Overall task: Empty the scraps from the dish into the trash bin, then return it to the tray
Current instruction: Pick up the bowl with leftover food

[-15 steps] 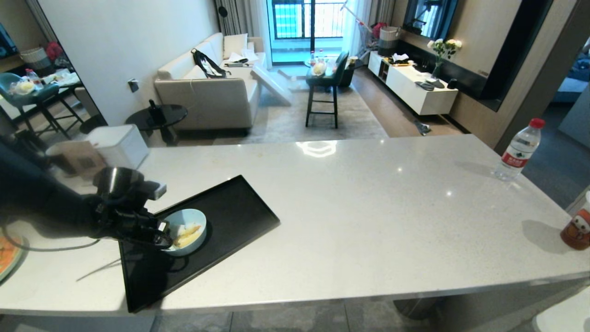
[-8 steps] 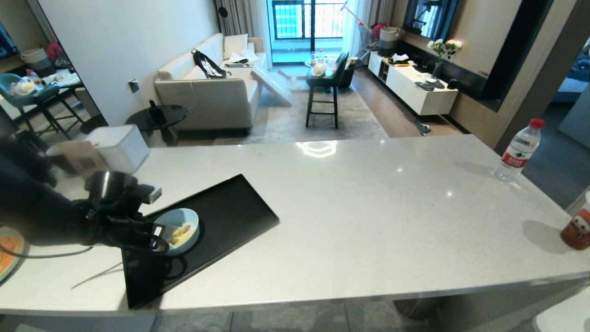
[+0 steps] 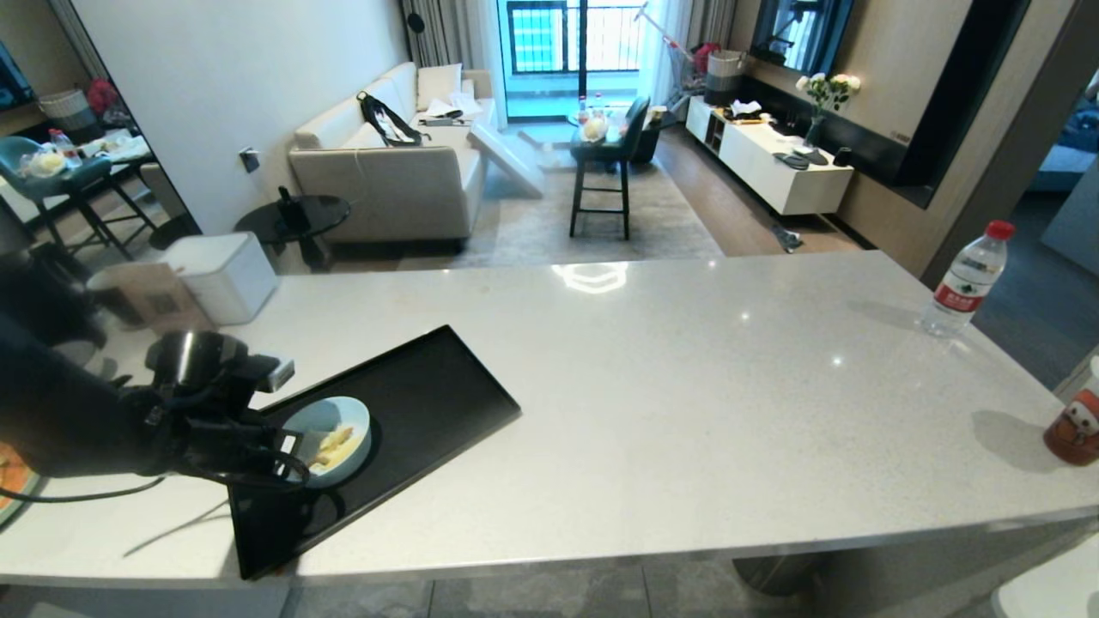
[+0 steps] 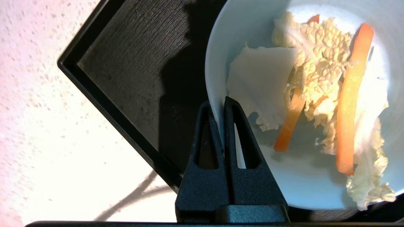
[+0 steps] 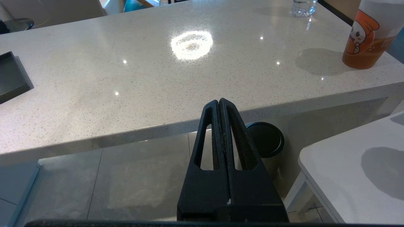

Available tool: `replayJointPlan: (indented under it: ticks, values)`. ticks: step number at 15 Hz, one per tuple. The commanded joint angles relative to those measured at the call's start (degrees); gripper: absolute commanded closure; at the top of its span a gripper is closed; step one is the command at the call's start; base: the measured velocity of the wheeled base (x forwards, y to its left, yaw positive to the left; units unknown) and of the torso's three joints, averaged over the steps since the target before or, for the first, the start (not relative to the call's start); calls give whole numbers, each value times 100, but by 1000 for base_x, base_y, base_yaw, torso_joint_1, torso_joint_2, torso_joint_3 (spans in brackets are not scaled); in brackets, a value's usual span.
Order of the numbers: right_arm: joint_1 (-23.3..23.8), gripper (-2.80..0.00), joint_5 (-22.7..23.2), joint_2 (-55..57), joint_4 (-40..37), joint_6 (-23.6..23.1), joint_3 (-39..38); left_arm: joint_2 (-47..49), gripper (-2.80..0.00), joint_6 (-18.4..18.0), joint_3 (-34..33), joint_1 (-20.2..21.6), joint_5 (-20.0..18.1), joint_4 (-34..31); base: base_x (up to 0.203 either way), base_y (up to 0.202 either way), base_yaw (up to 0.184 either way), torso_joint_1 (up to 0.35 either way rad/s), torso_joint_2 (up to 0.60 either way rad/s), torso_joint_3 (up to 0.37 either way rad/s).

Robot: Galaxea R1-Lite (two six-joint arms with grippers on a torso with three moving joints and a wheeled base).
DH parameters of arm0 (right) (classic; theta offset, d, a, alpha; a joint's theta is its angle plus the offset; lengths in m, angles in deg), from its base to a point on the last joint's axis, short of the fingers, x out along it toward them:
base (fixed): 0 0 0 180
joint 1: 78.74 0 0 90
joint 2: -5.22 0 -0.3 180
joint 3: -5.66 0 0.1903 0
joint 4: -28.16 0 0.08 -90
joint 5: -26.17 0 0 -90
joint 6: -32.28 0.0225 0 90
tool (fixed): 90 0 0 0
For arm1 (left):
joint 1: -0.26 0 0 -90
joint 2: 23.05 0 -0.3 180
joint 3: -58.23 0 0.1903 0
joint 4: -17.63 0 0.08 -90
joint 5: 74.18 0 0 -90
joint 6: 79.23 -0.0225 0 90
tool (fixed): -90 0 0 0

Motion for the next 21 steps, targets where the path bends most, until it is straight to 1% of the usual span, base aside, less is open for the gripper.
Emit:
replayJointPlan:
  ticks: [1, 3, 7, 21]
  values:
    - [-1, 0, -2, -2, 2, 5, 0, -65, 0, 188, -72, -12, 7, 36, 0, 0, 0, 0, 0, 0]
    - [-1, 0, -2, -2, 2, 5, 0, -169, 0, 296, -176, 5, 7, 36, 0, 0, 0, 0, 0, 0]
    - [-1, 0, -2, -1, 2, 5, 0, -276, 0, 307, -364, 5, 7, 80, 0, 0, 0, 0, 0, 0]
    - [-1, 0, -2, -2, 2, 5, 0, -206, 0, 316, -294, -30, -10, 80, 0, 0, 0, 0, 0, 0]
